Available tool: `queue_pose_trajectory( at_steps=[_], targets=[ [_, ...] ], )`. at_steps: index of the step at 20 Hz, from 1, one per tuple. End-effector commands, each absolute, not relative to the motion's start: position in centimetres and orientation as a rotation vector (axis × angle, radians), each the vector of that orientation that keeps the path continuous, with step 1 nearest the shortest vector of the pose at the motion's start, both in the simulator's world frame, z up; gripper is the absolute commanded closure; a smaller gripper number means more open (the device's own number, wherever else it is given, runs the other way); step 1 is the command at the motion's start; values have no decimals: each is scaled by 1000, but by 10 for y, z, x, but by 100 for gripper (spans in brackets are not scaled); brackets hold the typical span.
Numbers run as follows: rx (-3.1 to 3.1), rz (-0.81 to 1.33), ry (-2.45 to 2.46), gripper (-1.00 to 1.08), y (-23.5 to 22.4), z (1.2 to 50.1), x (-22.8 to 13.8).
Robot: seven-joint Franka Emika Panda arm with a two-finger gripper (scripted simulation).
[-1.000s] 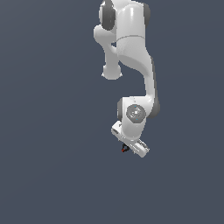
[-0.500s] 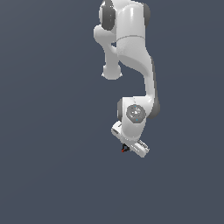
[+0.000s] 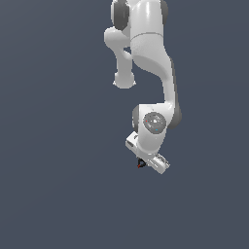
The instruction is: Pick up the object and move it to a goal position.
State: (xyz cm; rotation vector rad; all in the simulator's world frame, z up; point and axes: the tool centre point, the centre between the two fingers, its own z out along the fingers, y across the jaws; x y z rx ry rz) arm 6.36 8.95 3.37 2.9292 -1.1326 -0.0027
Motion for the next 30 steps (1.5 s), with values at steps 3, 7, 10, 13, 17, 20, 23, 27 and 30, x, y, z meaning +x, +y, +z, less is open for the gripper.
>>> queue_pose_trajectory(
  at_steps=[3,7,10,13,17,20,23,27,30],
  targets=[
    [2930,0,-1133,108,101,65,66],
    [2930,0,-1133,108,115,103,69],
    [2929,1,-1133,108,127,135,71],
    [2929,1,-1133,108,139,168,74],
    [2929,1,-1134,108,154,210,78],
    [2929,1,-1134,108,166,241,81],
    [2929,1,-1134,108,177,271,84],
    [2929,1,-1134,108,189,304,87],
    [2929,1,-1133,108,197,324,90]
  ],
)
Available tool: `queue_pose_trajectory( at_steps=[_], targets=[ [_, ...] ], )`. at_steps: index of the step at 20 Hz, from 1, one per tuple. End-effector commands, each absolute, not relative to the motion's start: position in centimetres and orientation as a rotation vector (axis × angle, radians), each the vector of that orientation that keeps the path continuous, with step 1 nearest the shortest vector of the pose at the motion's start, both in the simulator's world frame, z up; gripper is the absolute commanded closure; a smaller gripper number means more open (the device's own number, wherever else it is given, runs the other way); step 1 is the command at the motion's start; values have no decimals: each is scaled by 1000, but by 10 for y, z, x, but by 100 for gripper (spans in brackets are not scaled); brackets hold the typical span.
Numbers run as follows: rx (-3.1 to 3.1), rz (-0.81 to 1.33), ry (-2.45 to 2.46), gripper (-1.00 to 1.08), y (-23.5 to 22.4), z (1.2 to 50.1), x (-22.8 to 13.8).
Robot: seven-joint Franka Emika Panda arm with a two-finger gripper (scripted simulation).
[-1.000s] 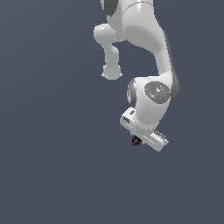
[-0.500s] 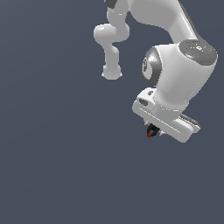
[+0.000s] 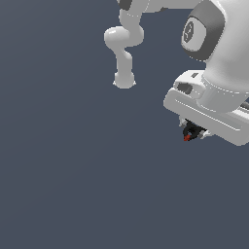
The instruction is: Pick up the object and move it to a goal position.
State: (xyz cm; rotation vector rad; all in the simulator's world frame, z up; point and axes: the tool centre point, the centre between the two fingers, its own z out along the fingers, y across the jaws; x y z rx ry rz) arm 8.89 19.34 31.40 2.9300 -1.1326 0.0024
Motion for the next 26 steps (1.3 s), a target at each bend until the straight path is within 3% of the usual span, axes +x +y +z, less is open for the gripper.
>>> queue_pose_trajectory(
  at_steps=[1,13,26],
  targets=[
    [2929,1,-1133,108,200,330,90],
    [2930,1,-1132,108,219,381,98],
    [2930,0,-1132,108,226,397,101]
  ],
)
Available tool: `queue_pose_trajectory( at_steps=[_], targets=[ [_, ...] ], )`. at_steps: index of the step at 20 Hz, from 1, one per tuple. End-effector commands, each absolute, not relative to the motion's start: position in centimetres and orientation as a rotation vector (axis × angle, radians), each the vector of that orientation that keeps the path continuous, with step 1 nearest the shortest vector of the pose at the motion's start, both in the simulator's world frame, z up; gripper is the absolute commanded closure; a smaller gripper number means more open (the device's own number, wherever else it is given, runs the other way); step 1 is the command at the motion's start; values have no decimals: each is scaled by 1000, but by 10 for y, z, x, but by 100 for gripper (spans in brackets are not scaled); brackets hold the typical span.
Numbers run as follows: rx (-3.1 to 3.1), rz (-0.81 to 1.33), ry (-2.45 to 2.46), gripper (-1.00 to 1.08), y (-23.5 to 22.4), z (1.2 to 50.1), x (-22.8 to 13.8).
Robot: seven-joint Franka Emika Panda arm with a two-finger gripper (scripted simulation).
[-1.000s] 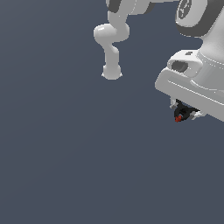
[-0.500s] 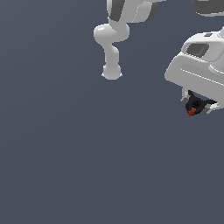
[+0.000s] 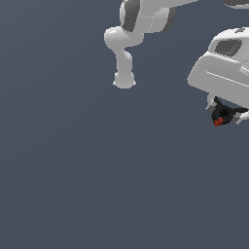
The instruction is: Pick up the object and move it to a goal position.
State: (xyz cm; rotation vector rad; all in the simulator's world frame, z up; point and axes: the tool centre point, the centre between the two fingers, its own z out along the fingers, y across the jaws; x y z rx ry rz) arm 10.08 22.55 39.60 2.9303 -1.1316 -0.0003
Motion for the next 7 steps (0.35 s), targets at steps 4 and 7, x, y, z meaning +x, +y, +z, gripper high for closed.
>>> queue_pose_trajectory(
  at_steps=[4,7],
  targets=[
    [2930,0,-1132,108,226,398,101],
    [2930,0,-1132,108,226,398,101]
  ],
)
